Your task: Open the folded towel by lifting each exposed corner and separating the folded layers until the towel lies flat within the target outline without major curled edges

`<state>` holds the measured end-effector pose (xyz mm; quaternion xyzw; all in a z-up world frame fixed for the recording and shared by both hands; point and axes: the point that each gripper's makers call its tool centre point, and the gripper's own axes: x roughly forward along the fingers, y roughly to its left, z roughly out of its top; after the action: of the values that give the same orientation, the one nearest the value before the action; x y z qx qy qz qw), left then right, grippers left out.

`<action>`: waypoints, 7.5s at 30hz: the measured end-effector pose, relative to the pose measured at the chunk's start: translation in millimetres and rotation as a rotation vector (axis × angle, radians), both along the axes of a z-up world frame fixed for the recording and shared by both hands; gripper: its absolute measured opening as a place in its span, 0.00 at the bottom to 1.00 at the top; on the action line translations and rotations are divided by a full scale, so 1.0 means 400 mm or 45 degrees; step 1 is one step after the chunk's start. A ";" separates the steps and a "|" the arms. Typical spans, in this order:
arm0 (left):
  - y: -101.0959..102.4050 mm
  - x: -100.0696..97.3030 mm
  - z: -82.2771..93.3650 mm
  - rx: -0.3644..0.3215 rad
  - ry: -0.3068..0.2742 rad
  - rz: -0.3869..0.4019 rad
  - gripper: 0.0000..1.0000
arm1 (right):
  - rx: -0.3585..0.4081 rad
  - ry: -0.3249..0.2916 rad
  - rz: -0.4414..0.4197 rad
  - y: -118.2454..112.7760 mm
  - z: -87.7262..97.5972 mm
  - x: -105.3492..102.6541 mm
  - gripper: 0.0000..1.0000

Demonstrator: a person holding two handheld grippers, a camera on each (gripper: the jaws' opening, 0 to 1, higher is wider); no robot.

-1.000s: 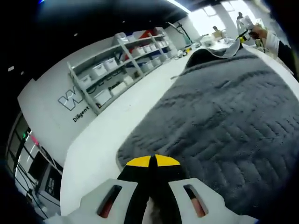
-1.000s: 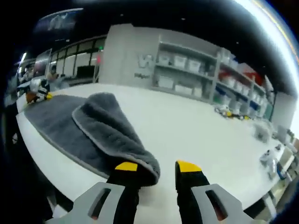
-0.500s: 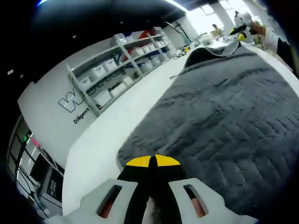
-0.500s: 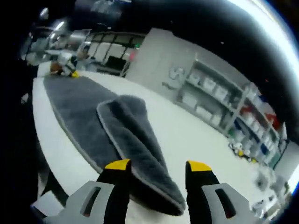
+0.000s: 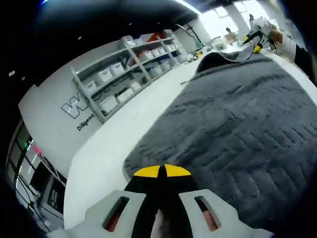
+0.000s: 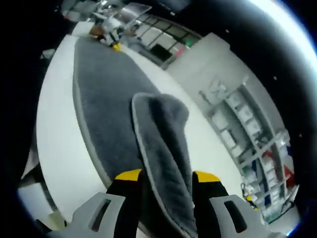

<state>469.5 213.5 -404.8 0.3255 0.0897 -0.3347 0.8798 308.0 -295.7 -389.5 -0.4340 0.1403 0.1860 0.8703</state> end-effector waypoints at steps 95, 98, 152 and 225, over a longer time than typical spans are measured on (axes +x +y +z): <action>0.029 0.135 0.007 -0.249 0.131 0.258 0.26 | 0.544 -0.397 -0.860 -0.379 0.086 0.317 0.00; 0.036 0.141 0.009 -0.229 0.097 0.272 0.26 | 0.493 -0.372 -0.871 -0.374 0.073 0.314 0.00; 0.083 0.222 0.025 -0.079 -0.078 0.348 0.22 | 0.583 -0.100 -0.762 -0.409 -0.022 0.171 0.00; 0.069 0.202 0.025 -0.033 -0.126 0.328 0.17 | 0.189 -0.246 -0.321 -0.154 0.114 0.318 0.00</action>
<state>550.1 241.3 -394.7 0.3161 0.0831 -0.2038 0.9228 435.2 -357.2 -343.9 -0.3633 0.0952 0.0428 0.9258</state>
